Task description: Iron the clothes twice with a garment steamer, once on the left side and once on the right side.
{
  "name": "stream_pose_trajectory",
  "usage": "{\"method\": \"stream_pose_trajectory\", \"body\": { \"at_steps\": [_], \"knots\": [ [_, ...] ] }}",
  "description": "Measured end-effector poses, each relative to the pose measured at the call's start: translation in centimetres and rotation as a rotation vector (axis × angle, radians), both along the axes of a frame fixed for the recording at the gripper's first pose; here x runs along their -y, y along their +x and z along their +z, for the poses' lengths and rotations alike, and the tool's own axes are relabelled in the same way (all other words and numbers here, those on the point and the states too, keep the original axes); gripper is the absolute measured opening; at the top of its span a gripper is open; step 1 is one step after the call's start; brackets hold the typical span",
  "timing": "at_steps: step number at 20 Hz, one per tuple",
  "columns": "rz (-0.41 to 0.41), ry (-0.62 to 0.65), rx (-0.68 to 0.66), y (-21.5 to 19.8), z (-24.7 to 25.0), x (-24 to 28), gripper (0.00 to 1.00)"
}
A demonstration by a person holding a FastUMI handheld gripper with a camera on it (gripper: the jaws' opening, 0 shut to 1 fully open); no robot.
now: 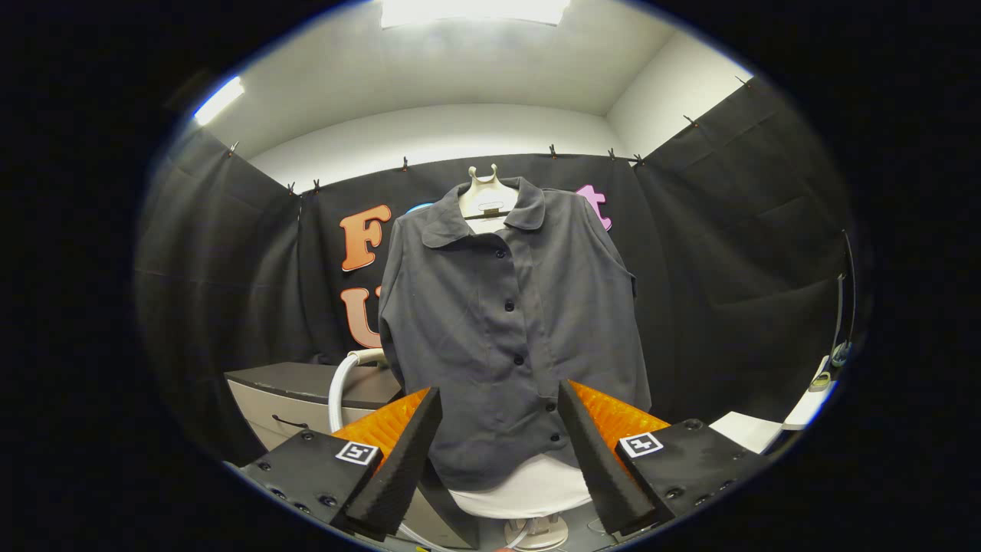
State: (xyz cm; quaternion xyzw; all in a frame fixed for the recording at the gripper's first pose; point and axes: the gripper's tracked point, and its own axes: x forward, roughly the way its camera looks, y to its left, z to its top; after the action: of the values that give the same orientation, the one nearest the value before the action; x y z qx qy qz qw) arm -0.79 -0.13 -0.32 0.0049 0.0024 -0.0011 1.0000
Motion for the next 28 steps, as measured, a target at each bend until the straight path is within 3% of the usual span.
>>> {"method": "stream_pose_trajectory", "body": {
  "at_steps": [5,20,28],
  "knots": [
    [-0.023,0.01,0.016,-0.4,0.4,0.5,0.98],
    [0.011,-0.034,0.038,-0.7,2.5,-3.1,0.98],
    [0.199,0.023,0.002,5.4,6.0,-13.7,0.98]
  ]
}}
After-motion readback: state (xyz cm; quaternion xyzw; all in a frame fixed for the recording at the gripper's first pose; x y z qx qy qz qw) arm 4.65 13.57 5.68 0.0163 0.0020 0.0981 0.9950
